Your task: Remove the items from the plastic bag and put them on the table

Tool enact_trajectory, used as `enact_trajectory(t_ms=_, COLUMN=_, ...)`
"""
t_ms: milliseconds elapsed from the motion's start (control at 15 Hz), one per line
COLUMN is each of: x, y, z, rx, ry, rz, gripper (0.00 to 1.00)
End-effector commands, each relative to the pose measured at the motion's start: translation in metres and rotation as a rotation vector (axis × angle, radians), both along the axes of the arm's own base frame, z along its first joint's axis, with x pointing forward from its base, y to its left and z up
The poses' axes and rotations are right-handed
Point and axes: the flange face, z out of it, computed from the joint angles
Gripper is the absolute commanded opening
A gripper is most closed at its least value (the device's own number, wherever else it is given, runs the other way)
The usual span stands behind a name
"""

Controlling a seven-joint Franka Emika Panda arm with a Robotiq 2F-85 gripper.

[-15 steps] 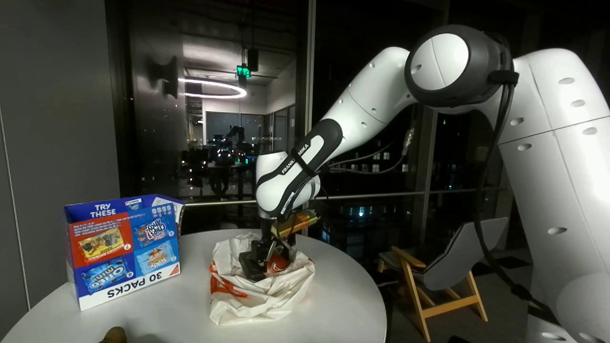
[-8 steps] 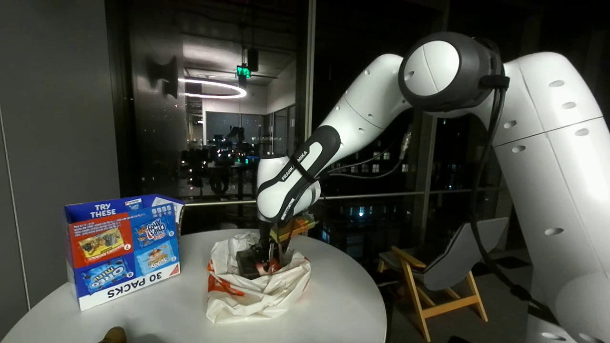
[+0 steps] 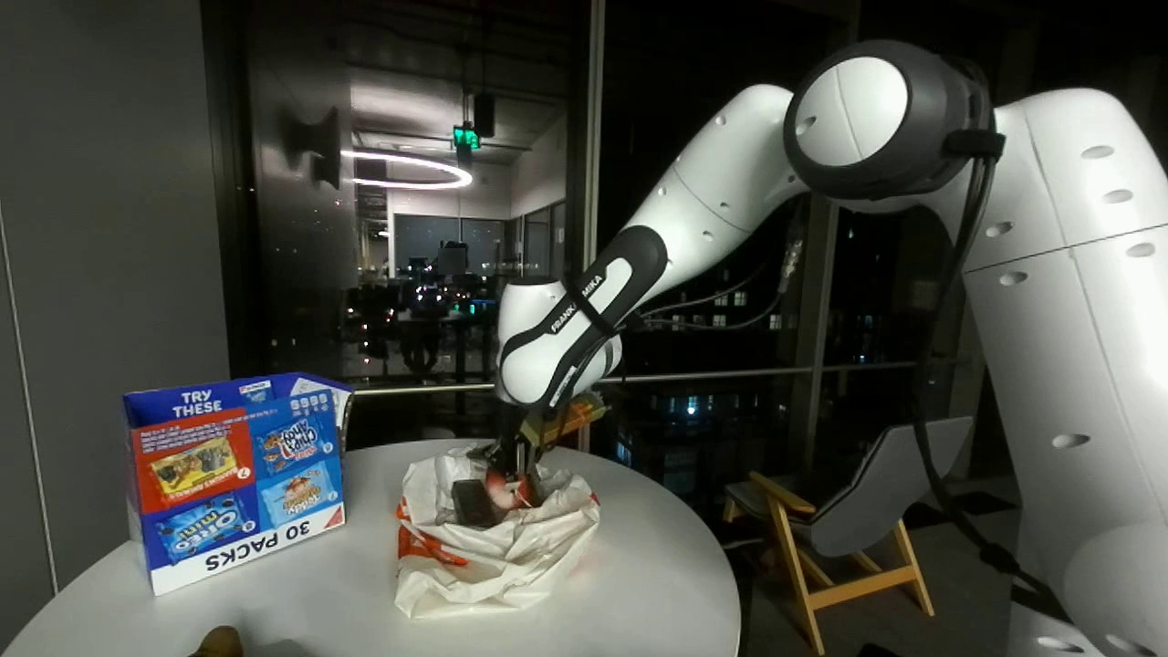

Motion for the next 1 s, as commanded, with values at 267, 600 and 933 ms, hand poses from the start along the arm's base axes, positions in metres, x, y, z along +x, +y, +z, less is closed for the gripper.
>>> enact_trajectory(t_ms=267, x=-0.041, y=0.057, z=0.086, rx=0.12, ry=-0.209, rz=0.292, gripper=0.1)
enact_trajectory(t_ms=600, x=-0.059, y=0.14, z=0.06, rx=0.248, ry=-0.138, rz=0.542, gripper=0.1)
enact_trajectory(t_ms=933, x=-0.083, y=0.203, z=0.027, rx=0.313, ry=-0.036, rz=0.816, gripper=0.1)
